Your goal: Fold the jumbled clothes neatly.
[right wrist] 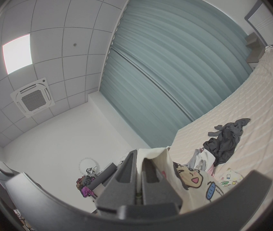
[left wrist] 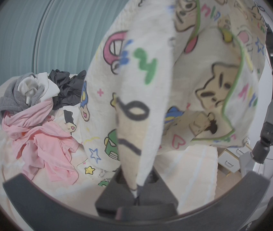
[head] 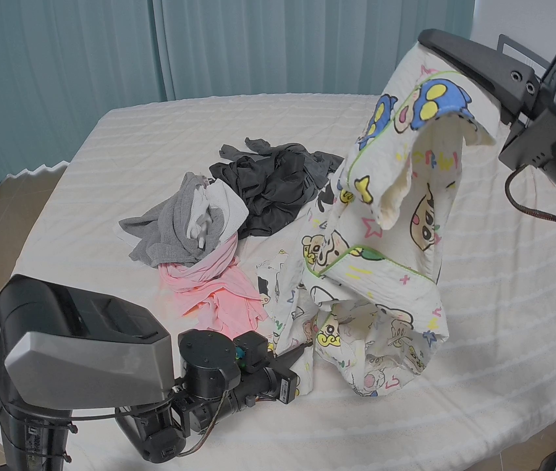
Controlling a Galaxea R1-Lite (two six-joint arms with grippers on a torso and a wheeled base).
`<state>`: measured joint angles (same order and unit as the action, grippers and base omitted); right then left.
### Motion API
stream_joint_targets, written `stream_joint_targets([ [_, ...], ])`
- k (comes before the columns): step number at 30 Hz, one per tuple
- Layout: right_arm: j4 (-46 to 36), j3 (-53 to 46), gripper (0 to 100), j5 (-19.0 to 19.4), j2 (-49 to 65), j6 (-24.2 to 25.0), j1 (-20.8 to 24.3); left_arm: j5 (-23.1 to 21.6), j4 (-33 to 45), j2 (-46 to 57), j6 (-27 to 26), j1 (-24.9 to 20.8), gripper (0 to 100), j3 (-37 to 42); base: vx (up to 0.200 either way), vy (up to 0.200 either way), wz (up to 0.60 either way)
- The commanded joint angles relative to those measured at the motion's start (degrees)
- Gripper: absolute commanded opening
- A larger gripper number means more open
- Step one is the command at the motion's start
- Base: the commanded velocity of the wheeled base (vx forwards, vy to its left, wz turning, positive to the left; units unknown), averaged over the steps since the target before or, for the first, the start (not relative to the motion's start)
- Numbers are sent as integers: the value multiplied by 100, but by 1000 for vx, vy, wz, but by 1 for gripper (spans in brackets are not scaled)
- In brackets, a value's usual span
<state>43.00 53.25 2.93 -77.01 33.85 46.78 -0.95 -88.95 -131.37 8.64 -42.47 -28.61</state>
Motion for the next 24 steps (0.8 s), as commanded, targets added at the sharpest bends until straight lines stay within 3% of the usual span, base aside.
stream_joint_targets([
  [1,7,-289,0,33,186,34,-468,7,-105,744,269,46,0,339,0,0,0],
  [9,7,-1053,0,33,968,34,-872,218,-105,2098,384,310,0,646,0,0,0],
  [18,16,-2424,0,24,2067,16,-1179,1299,-105,3495,305,318,0,725,0,0,0],
  [24,7,-3110,0,77,2717,-28,-1285,1528,-105,4154,-108,257,0,945,0,0,0],
])
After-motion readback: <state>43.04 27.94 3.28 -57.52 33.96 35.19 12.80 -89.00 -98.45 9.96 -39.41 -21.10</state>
